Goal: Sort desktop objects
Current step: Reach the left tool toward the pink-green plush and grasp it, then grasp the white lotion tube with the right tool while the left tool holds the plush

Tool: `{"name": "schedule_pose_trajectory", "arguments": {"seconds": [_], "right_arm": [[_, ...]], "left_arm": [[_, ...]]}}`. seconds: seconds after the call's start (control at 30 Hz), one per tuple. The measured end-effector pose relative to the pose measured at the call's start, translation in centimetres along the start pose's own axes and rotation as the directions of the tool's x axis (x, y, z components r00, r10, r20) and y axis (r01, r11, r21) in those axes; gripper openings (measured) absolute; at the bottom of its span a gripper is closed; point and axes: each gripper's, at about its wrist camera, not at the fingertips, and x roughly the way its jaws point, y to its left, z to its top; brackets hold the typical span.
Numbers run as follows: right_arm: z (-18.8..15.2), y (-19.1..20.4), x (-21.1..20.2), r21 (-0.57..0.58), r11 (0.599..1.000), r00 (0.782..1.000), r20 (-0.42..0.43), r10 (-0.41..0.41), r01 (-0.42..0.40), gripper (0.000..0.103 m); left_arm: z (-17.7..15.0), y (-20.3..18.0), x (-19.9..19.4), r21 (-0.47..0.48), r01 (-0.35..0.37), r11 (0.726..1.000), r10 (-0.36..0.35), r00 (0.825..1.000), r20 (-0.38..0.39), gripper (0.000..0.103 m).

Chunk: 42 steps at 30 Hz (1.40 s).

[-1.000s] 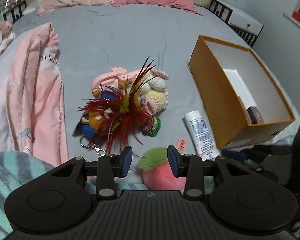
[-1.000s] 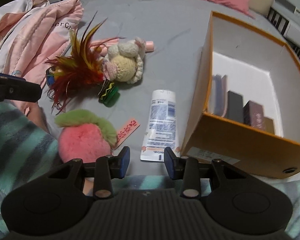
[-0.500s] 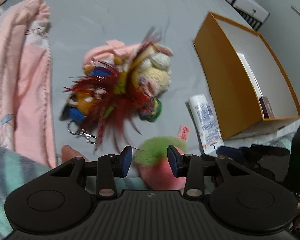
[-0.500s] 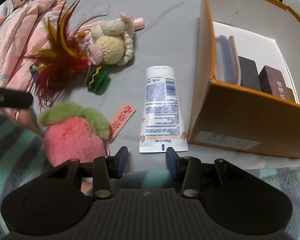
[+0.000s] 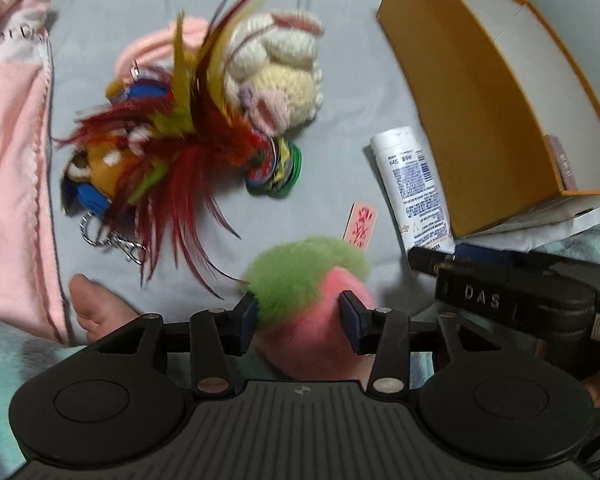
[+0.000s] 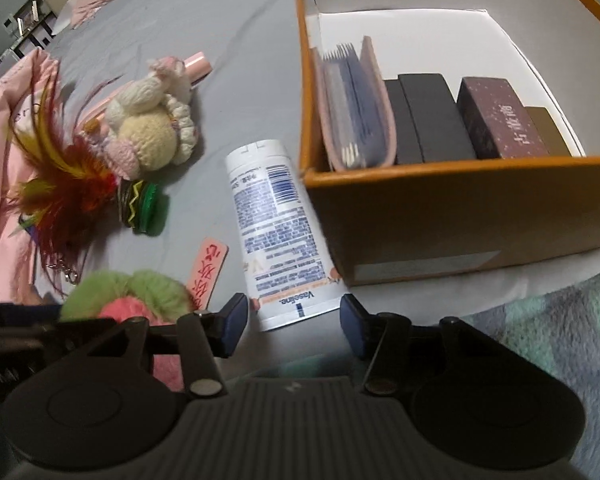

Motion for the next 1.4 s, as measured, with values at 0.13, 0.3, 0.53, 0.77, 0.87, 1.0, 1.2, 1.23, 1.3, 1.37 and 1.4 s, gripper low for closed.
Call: {"name": "schedule_pose_trajectory", "arguments": {"seconds": [0.13,0.3,0.53,0.77,0.87,1.0,1.2,1.23,1.3,1.37,1.4], "right_arm": [[0.6,-0.2,0.9,0.037,0.999,1.0,-0.012,-0.004,0.004,0.06],[1.1,-0.8,1.8,0.096,0.995,0.999,-0.026,0.034,-0.031,0.066],[0.3,0.0,1.1,0.026,0.995,0.996,0.006,0.093,-0.093,0.06],[-0.6,-0.2,0.1,0.008,0.984,0.983,0.042,0.176,-0.177,0.04],[-0.8,-0.7,-0.3,0.055,0.992,0.991,0.071,0.112,-0.116,0.041],[0.0,-0.3,0.1,0.12,0.992,0.999,0.04,0.022,-0.027,0.042],[1.1,-1.6,1.2,0.249,0.966,0.997,0.019,0.074,-0.076,0.069],[1.2,-1.6,1.4,0.253,0.964,0.997,0.016,0.075,-0.077,0.069],[1.1,-1.6,1.4,0.246,0.966,0.997,0.018,0.072,-0.075,0.063],[1.4,-1.4,1.6,0.234,0.969,0.997,0.026,0.076,-0.08,0.048],[1.3,-1.3,1.5,0.23,0.968,0.995,0.04,0.092,-0.099,0.034]], "left_arm": [[0.2,0.0,1.2,-0.011,0.025,1.0,-0.026,0.999,-0.024,0.056],[0.2,-0.8,2.9,0.013,0.021,1.0,-0.02,0.996,-0.084,0.057],[-0.1,-0.8,3.0,0.001,0.006,1.0,-0.006,0.998,-0.067,0.051],[-0.5,0.0,1.5,-0.062,-0.089,0.994,0.092,0.995,0.038,0.048],[-0.6,0.1,1.3,-0.07,-0.082,0.994,0.086,0.995,0.049,0.048],[-0.7,0.2,1.2,-0.073,-0.068,0.995,0.072,0.996,0.061,0.048],[-0.4,0.1,1.1,-0.068,-0.058,0.996,0.062,0.997,0.054,0.048],[-0.3,0.1,1.1,-0.07,-0.055,0.996,0.059,0.997,0.053,0.048],[-1.3,1.0,1.1,-0.075,-0.047,0.996,0.052,0.997,0.054,0.048],[-1.1,1.0,1.3,-0.076,-0.042,0.996,0.046,0.997,0.056,0.048],[-0.2,0.6,1.8,-0.074,-0.04,0.996,0.044,0.997,0.057,0.048]]}}
